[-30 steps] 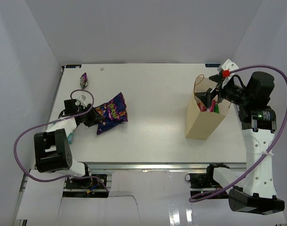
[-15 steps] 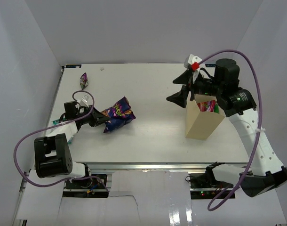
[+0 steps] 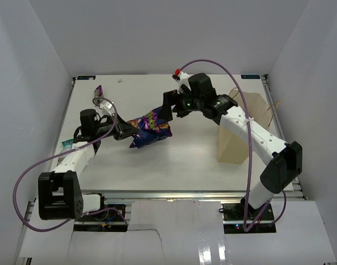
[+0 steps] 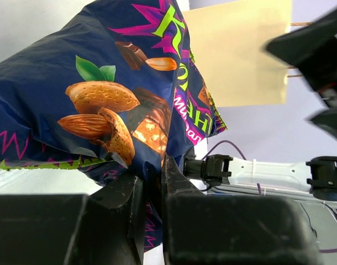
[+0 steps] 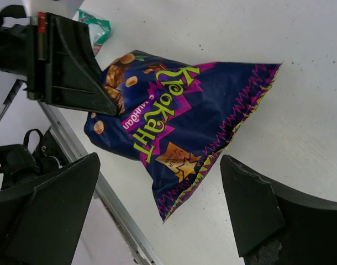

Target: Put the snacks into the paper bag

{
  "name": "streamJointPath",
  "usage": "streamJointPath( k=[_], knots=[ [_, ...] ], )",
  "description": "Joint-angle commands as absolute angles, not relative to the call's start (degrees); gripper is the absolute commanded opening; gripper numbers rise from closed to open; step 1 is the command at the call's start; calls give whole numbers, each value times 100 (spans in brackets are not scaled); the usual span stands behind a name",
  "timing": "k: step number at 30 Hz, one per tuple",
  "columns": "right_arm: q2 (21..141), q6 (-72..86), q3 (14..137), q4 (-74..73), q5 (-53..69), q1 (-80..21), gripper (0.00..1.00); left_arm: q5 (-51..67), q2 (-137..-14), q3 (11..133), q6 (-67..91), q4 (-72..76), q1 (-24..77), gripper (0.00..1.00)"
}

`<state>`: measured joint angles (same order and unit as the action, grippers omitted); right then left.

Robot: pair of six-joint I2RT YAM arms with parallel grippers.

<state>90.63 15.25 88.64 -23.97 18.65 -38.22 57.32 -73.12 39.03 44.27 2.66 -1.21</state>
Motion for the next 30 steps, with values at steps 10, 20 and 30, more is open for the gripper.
streamJointPath(
  k=[10,20,30],
  knots=[
    [9439,2996,8780,-2083,1643,-3929,92,6275,-6715,4543,5404,1634,202,8],
    [9624,3200,8754,-2021,1881,-3902,94,6249,-6513,4676,5923,2127,272,8],
    [9097,2242,9175,-2013,652,-3850,90,6170,-6434,4641,5862,2153,272,8]
  ],
)
